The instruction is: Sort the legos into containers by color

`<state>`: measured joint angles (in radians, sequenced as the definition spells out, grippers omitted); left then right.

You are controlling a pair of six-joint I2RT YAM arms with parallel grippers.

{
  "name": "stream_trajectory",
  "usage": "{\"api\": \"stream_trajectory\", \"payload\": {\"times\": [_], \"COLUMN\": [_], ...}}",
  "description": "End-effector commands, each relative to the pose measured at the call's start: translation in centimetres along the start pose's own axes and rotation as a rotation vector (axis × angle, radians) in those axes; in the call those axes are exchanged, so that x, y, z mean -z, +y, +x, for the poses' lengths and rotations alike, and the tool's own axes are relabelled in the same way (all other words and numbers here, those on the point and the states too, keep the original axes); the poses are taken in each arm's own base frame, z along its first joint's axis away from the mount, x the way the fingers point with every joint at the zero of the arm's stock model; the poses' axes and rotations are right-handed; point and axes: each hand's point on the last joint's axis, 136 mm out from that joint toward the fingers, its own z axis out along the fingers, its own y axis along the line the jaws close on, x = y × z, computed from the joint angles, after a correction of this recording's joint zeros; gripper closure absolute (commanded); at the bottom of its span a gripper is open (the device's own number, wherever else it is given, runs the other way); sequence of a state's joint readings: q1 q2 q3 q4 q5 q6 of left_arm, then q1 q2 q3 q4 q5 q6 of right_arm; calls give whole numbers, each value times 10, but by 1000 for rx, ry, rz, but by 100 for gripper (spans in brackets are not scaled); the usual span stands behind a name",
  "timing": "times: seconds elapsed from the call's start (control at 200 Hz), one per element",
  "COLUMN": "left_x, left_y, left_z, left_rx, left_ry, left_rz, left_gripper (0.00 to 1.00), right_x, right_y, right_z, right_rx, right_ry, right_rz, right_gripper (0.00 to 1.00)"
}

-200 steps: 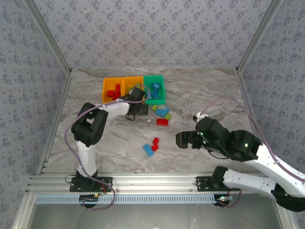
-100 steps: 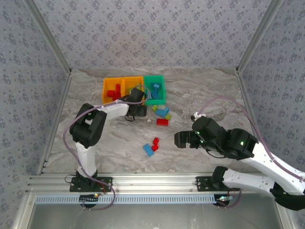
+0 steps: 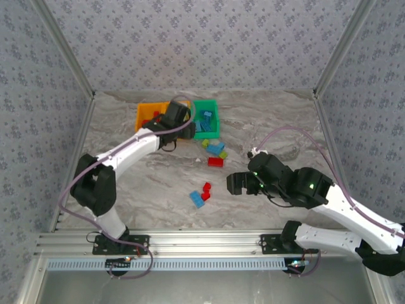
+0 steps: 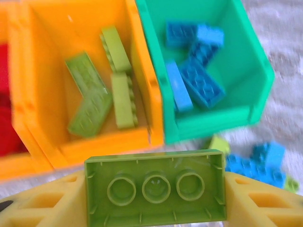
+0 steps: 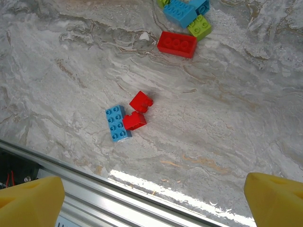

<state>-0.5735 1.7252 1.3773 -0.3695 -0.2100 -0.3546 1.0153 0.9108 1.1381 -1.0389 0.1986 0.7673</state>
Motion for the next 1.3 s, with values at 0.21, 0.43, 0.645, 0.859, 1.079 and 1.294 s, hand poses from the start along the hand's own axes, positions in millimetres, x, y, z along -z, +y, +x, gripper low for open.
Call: {"api": "stream_trajectory", "payload": {"times": [0.21, 0.43, 0.645, 0.859, 1.079, 1.294], "left_x": [-72, -30, 71, 159, 202, 191], "left_y": [41, 28, -3, -19, -21, -25], "left_z": [-51, -81, -49, 51, 144, 178], "left_rx": [31, 31, 11, -233, -595, -658], "left_ry": [28, -44, -143, -159, -107, -90], "left_rz": [-104, -29, 144, 285, 512, 594], "left_gripper": [28, 21, 23, 24, 18, 15], "right_x": [14, 11, -15, -74, -157, -215], "right_y": [-4, -8, -1, 18, 29, 5], "right_z": [-3, -1, -5, -10, -6, 22], "right_rx": [-35, -40, 1, 39, -84, -265], "right_ry": [-26, -37, -2, 102, 187, 306], "right_rz": [-6, 1, 43, 54, 51, 238], "right_gripper": [0, 0, 0, 0, 0, 4]}}
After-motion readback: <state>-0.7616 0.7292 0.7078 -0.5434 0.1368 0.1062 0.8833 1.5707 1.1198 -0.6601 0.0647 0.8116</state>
